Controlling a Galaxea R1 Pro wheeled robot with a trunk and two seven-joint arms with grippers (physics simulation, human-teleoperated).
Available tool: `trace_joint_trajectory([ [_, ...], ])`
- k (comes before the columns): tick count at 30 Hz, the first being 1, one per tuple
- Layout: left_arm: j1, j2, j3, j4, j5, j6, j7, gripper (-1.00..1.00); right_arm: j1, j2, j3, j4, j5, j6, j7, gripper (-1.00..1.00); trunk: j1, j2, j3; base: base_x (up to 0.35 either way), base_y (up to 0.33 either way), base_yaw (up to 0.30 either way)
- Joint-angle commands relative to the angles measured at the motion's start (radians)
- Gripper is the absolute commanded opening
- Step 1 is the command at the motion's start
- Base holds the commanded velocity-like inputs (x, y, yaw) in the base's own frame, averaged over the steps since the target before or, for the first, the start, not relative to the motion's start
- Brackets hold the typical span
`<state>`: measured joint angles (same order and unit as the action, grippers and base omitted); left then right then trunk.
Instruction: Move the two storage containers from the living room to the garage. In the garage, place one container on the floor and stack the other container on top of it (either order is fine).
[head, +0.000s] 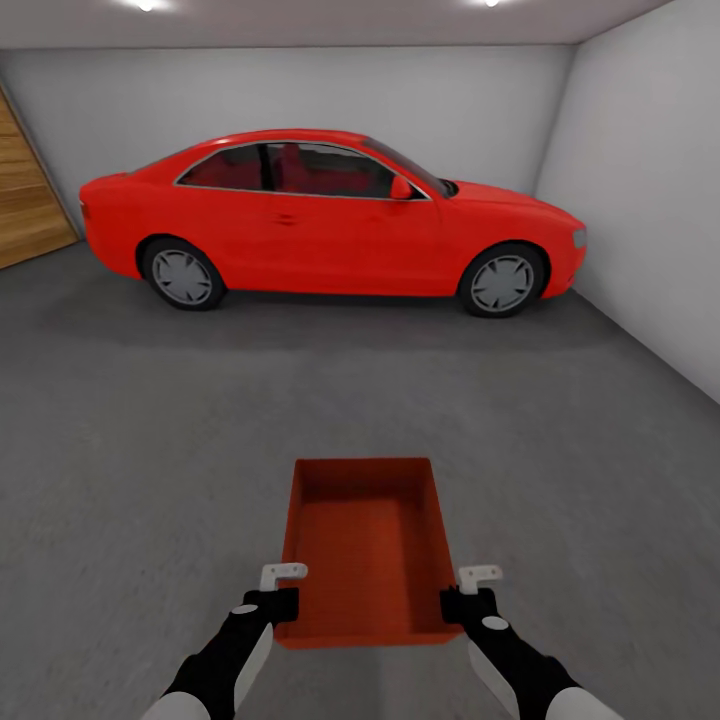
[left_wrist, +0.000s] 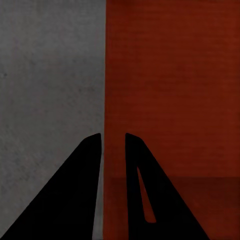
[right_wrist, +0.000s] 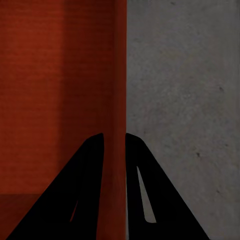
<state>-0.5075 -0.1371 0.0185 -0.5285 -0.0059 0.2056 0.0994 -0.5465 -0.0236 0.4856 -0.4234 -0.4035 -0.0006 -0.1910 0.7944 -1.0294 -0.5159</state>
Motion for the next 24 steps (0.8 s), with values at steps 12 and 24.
trace_joint_trajectory([
  [12,0.000,-0.001,0.003,-0.005,-0.013,-0.011,0.008,-1.00,-0.001,-0.021,-0.017,0.035,-0.018,0.000,-0.007,-1.00,0.001,-0.001,-0.001,0.040,0.000,-0.031],
  [24,0.000,-0.001,0.003,-0.005,-0.014,-0.011,0.008,-1.00,-0.001,-0.022,-0.018,0.035,-0.019,0.002,-0.007,-1.00,0.001,-0.001,-0.001,0.000,0.000,-0.268],
])
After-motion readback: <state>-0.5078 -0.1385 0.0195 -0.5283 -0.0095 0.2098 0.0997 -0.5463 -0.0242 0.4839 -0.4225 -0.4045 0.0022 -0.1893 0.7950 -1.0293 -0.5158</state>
